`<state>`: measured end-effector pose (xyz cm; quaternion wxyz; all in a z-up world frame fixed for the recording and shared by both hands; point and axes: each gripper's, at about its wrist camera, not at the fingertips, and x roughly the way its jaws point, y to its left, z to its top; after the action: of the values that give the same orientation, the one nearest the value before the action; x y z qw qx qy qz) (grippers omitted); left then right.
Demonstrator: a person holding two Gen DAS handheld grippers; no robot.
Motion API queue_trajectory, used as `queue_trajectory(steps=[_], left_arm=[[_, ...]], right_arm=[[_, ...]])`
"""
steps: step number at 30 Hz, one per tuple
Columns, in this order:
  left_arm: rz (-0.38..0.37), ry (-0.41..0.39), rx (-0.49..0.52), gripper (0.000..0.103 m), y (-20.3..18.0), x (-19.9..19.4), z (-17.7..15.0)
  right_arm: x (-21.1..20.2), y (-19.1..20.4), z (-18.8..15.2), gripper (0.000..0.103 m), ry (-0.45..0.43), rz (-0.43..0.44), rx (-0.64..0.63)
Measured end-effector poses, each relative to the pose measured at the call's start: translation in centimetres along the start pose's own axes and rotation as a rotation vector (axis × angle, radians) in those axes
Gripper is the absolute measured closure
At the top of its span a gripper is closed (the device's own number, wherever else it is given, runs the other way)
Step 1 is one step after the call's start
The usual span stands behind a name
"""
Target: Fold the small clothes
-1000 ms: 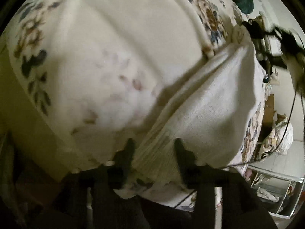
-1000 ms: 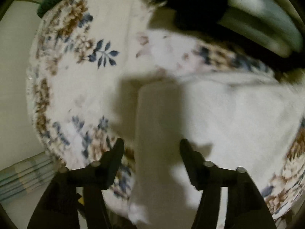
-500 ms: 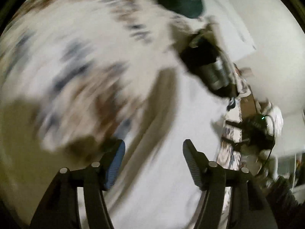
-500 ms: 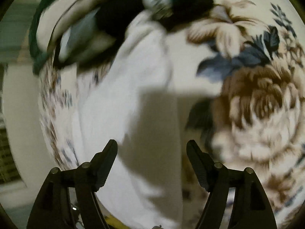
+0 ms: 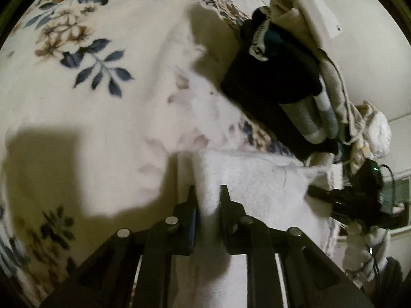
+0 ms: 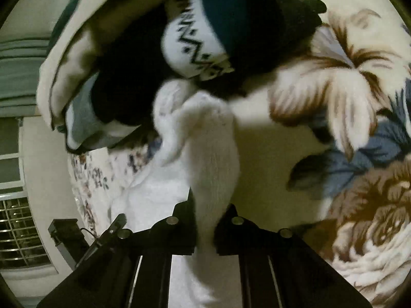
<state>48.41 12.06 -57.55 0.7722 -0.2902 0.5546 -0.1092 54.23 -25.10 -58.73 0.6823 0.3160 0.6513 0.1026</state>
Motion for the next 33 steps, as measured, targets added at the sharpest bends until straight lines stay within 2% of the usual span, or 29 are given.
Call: queue_trajectory(steps=[1,2,3,4,5,6,8,12,14,16,19,23,24,26,29,31,32,33], left_arm=[[-0.017,0.023,-0.007,0.078,0.1,-0.7,-0.5],[-0.021,0.035,-0.009,0.071,0.3,-1.5,-1.0],[-0.041,0.041,-0.011,0.069,0.4,-2.6,-1.8],[-0.072,0.039,-0.011,0.066,0.4,-3.9,-2.8],[-0.083,0.041,-0.006,0.053,0.5,-5.5,-4.3],[-0.086,0.041,-0.006,0.044,0.7,-7.0,-5.8],[-0.097,0.052,-0.015,0.044,1.1,-10.1,-9.9],[-0.021,0.112,-0.036,0.042,3.1,-13.9,-18.3],[0.021,0.163,-0.071,0.042,4.5,-14.2,-22.6],[0.053,0.208,-0.121,0.042,6.0,-13.6,-26.5],[0.099,0.247,-0.118,0.042,7.1,-12.0,-29.7],[0.11,0.273,-0.085,0.04,7.3,-9.9,-31.9],[0.108,0.26,-0.072,0.036,6.9,-9.8,-31.9],[0.108,0.248,-0.056,0.035,6.3,-9.9,-32.0],[0.091,0.228,-0.025,0.036,5.2,-10.0,-32.6],[0.102,0.236,0.0,0.072,4.6,-9.8,-33.3],[0.124,0.249,0.016,0.091,4.2,-9.4,-33.6],[0.134,0.24,0.023,0.092,4.0,-9.4,-33.7]], right_arm=[[0.1,0.0,-0.1,0.092,0.028,-0.015,-0.008],[0.0,0.1,-0.6,0.079,0.048,-0.036,-0.016],[-0.7,0.1,-1.5,0.054,0.062,-0.068,-0.029],[-1.6,-0.2,-2.4,0.043,0.065,-0.075,-0.032],[-2.8,-0.6,-4.1,0.034,0.071,-0.066,-0.028],[-3.9,-1.3,-5.8,0.034,0.083,-0.054,-0.023],[-5.3,-2.3,-9.6,0.034,0.108,-0.034,-0.02],[-7.4,-6.4,-19.8,0.034,0.187,-0.005,0.045],[-6.6,-8.7,-25.8,0.034,0.243,0.002,0.099],[-4.8,-10.8,-30.3,0.034,0.295,0.025,0.149],[-1.0,-12.5,-36.0,0.034,0.34,0.024,0.197],[3.3,-12.7,-40.0,0.034,0.36,0.052,0.191],[4.1,-12.7,-40.4,0.034,0.352,0.054,0.197],[5.5,-12.2,-41.1,0.034,0.346,0.067,0.202],[5.7,-11.6,-41.6,0.033,0.305,0.069,0.193],[5.8,-10.9,-41.9,0.037,0.281,0.044,0.176],[6.1,-10.3,-42.1,0.054,0.276,0.029,0.169],[6.5,-9.6,-42.3,0.08,0.283,0.003,0.154]])
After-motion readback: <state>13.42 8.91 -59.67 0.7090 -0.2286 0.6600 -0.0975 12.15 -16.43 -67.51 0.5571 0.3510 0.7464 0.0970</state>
